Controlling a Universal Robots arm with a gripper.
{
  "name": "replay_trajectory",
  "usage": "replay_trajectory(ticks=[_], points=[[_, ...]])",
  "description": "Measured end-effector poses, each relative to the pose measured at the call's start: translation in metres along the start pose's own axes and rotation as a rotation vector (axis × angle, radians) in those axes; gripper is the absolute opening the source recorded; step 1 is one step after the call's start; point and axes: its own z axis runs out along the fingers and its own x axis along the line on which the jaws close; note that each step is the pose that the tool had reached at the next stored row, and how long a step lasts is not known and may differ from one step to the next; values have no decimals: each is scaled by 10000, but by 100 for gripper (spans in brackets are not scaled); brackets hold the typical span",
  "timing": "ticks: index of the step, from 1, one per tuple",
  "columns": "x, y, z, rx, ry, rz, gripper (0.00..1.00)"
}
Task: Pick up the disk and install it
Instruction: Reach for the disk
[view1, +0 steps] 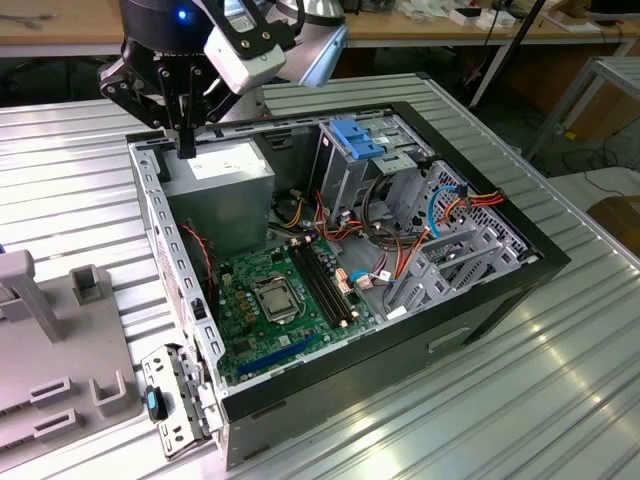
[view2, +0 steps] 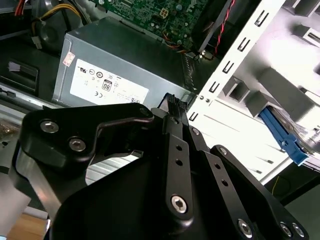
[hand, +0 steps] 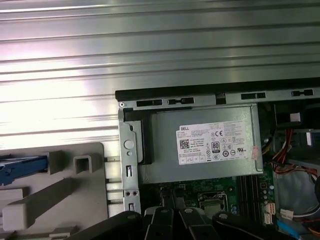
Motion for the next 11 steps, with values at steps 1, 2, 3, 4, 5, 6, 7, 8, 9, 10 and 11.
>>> replay_trajectory(ticks=[1,2,3,4,5,6,7,8,9,10,11], points=[[11,-1,0,0,0,-1,11],[22,-2,0,-1,0,-1,11],[43,-3,-1,0,0,-1,11],[56,-4,-2,0,0,-1,11],[66,-5,-2,0,0,0,11],[88,-7,-3,0,0,0,11],[98,-7,-3,1,1,0,11],[109,-8,-3,1,1,0,11],[128,-10,-4,0,1,0,11],[142,-11,-4,0,0,1,11],[152,-12,-4,0,0,0,11]])
